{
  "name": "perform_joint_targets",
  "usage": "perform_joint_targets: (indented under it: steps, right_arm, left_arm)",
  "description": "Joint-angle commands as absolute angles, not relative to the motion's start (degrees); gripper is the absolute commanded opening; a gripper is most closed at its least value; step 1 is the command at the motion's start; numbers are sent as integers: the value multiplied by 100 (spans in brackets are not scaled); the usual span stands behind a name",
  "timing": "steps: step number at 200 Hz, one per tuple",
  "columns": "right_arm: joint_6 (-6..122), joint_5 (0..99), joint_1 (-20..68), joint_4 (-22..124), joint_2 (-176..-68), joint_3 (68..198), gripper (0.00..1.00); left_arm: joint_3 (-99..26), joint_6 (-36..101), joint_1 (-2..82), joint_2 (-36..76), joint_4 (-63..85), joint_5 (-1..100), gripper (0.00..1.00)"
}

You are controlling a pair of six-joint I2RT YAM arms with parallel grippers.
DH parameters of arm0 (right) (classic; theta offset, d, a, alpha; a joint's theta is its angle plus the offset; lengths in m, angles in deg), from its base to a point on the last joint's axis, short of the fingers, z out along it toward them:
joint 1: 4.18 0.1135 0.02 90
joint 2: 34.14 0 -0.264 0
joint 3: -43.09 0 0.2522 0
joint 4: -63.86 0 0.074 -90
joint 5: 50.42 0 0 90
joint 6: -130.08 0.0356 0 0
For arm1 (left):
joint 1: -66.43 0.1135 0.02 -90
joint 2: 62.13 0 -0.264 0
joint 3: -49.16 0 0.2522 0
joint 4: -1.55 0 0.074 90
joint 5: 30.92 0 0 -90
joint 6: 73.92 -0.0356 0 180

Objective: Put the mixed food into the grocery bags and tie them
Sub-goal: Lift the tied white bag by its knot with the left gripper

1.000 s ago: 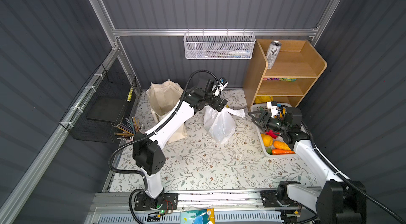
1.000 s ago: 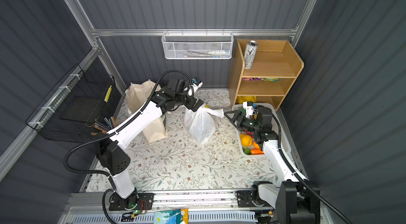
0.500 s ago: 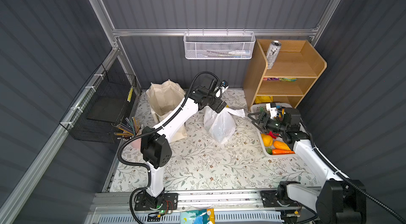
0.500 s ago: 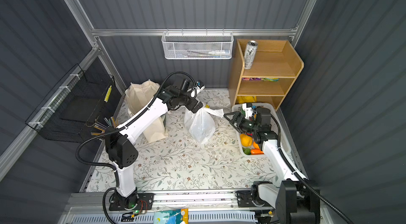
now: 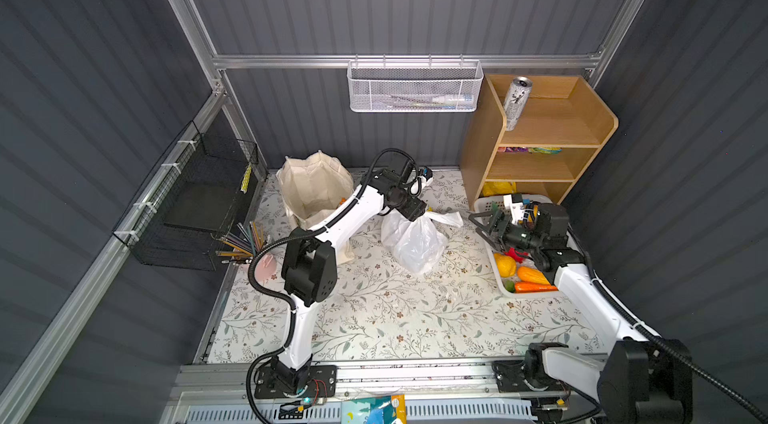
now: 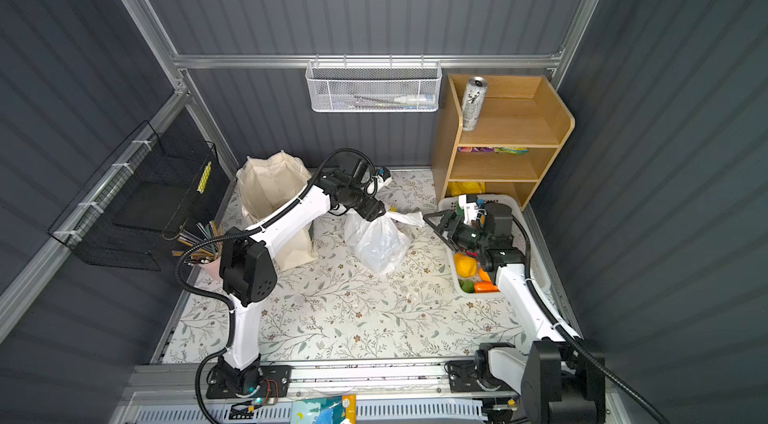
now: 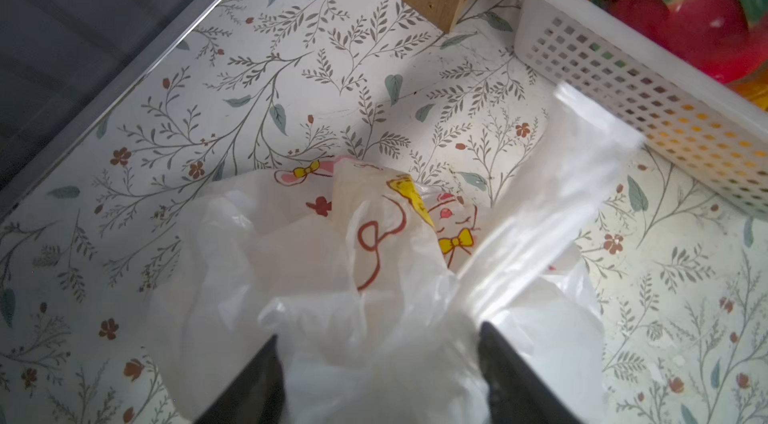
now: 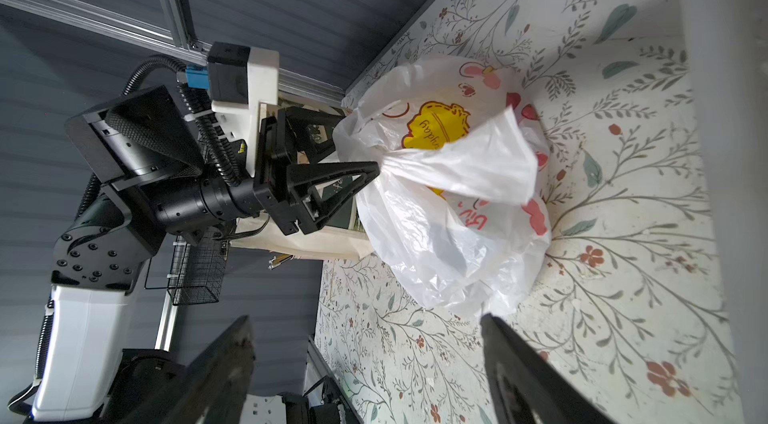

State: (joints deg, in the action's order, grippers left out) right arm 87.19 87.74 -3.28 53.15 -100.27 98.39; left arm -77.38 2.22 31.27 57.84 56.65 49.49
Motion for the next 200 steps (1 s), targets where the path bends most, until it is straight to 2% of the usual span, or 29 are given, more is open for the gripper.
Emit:
perform_joint_targets:
  steps: [1, 15, 56, 104, 168, 200]
  right_arm:
    - [8767, 8739, -308, 5392, -9997, 9989, 86]
    - [8779, 8731, -306, 5403, -9984, 9983, 86]
    - [8833, 8748, -309, 5454, -9996, 10028, 86]
    - [8877, 8783, -296, 5444, -10041, 10130, 85]
    - [8860, 8740, 120, 5475, -10400, 10489, 85]
    - [8820, 8730, 314, 5421, -10566, 10686, 84]
  left_arm:
    - [-7661, 404, 3153, 5908, 5791, 4442, 22]
    - [-7526, 441, 3153, 5860, 5713, 4433, 0]
    - [-7358, 610, 3153, 5512, 5430, 4453, 0]
    - [-7490, 1294, 3127, 4304, 4141, 4860, 0]
    - [-9342, 693, 3176, 3939, 4840, 6479, 0]
    - [-9807, 439, 3693, 3829, 4929, 7024, 0]
